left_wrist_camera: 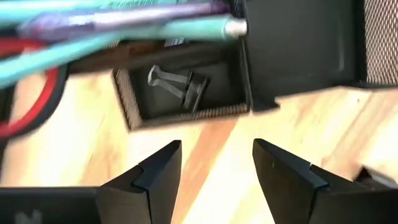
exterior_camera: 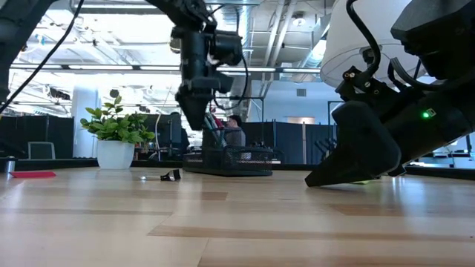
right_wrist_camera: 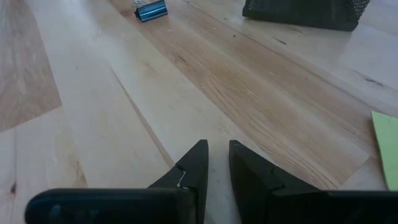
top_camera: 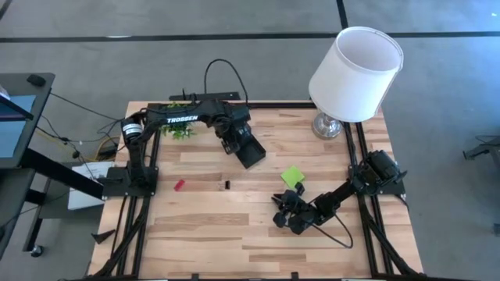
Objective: Pick and place office supplies into organizer
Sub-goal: Put the black binder clip into the desk organizer
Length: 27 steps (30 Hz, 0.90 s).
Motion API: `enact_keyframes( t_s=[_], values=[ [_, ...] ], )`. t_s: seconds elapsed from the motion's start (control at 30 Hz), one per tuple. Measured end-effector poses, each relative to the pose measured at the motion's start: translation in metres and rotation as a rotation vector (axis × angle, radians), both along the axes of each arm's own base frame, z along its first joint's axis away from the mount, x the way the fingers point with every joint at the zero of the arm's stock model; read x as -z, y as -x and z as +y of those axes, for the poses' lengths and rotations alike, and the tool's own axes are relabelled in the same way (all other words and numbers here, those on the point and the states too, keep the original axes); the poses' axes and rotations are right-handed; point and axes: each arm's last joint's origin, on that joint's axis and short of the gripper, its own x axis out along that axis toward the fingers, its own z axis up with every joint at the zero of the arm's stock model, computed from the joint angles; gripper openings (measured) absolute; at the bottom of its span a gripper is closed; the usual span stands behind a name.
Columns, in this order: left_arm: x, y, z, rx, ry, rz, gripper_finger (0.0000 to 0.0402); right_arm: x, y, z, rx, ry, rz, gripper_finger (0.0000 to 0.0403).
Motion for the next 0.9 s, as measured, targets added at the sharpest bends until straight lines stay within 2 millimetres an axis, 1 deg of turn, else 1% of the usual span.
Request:
enact_keyframes(
  t_s=[0.07,0.13,0.2,0.3,0.37,0.47,0.6,0.67,0.7,0.83,0.9],
  values=[
    [-0.009,0.002,-0.006,-0.020,-0.004,0.052,0.0196,0.001,0.001,0.001,-0.007,0.004,0.011,0.0060],
    [-0.013,0.004,-0.013,-0.048,-0.024,0.105,0.0197,0.001,0.002,0.001,-0.009,0.010,0.023,0.0060],
    [-0.014,0.005,-0.023,-0.053,-0.056,0.153,0.0197,0.001,0.003,0.002,-0.012,0.012,0.029,0.0060],
    [-0.015,0.010,-0.040,-0.011,-0.101,0.267,0.0197,0.001,0.004,0.003,-0.018,0.013,0.031,0.0060],
    [-0.016,0.010,-0.053,-0.007,-0.159,0.313,0.0197,0.002,0.005,0.004,-0.023,0.013,0.032,0.0060],
    [-0.023,0.010,-0.072,0.025,-0.257,0.314,0.0197,0.002,0.006,0.007,-0.032,0.015,0.032,0.0060],
    [-0.050,0.020,-0.100,0.091,-0.285,0.228,0.0197,0.002,0.009,0.010,-0.043,0.016,0.033,0.0060],
    [-0.069,0.033,-0.114,0.110,-0.303,0.179,0.0197,0.002,0.011,0.013,-0.041,0.006,0.027,0.0060],
    [-0.081,0.043,-0.121,0.115,-0.326,0.149,0.0197,0.002,0.012,0.014,-0.041,0.002,0.026,0.0060],
    [-0.137,0.105,-0.142,0.078,-0.406,-0.028,0.0197,0.003,0.017,0.020,-0.052,-0.007,0.018,0.0060],
    [-0.156,0.139,-0.149,0.059,-0.398,-0.177,0.0197,0.003,0.018,0.022,-0.054,-0.006,0.008,0.0060]
  ],
)
